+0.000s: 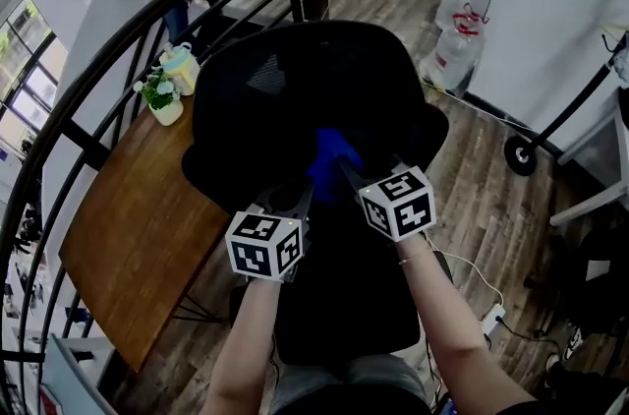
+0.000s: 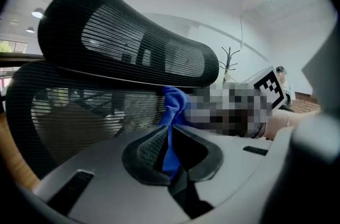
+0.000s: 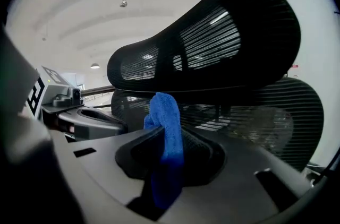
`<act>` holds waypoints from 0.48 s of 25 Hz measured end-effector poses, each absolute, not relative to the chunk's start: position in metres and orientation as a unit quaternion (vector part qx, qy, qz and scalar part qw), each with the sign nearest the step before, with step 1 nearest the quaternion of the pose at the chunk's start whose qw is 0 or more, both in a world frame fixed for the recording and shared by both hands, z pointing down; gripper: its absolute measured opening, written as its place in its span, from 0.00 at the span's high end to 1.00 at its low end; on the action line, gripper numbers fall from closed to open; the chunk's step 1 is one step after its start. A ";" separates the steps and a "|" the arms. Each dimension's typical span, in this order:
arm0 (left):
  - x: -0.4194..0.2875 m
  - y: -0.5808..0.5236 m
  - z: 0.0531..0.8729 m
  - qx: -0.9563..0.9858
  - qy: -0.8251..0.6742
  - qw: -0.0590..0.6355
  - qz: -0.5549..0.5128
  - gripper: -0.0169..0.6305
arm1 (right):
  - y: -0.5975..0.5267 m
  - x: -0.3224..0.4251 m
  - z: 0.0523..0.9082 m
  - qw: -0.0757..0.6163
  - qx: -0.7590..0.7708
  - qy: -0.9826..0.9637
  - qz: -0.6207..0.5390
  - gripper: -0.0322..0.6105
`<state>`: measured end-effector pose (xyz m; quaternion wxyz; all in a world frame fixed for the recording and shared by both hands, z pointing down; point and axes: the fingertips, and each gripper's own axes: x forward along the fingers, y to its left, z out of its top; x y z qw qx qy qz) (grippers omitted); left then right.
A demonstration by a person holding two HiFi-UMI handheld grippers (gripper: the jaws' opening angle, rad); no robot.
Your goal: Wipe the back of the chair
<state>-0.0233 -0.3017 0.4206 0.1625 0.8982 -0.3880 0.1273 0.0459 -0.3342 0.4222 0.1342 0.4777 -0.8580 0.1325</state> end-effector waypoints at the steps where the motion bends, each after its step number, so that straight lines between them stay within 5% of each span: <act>1: -0.016 -0.302 0.420 0.901 -0.381 0.161 0.128 0.92 | -0.334 0.054 0.422 0.134 0.485 -0.854 0.134 0.80; 12: 0.056 -0.301 0.421 0.928 -0.312 0.157 0.131 0.92 | -0.326 0.141 0.422 0.137 0.557 -0.807 0.142 0.81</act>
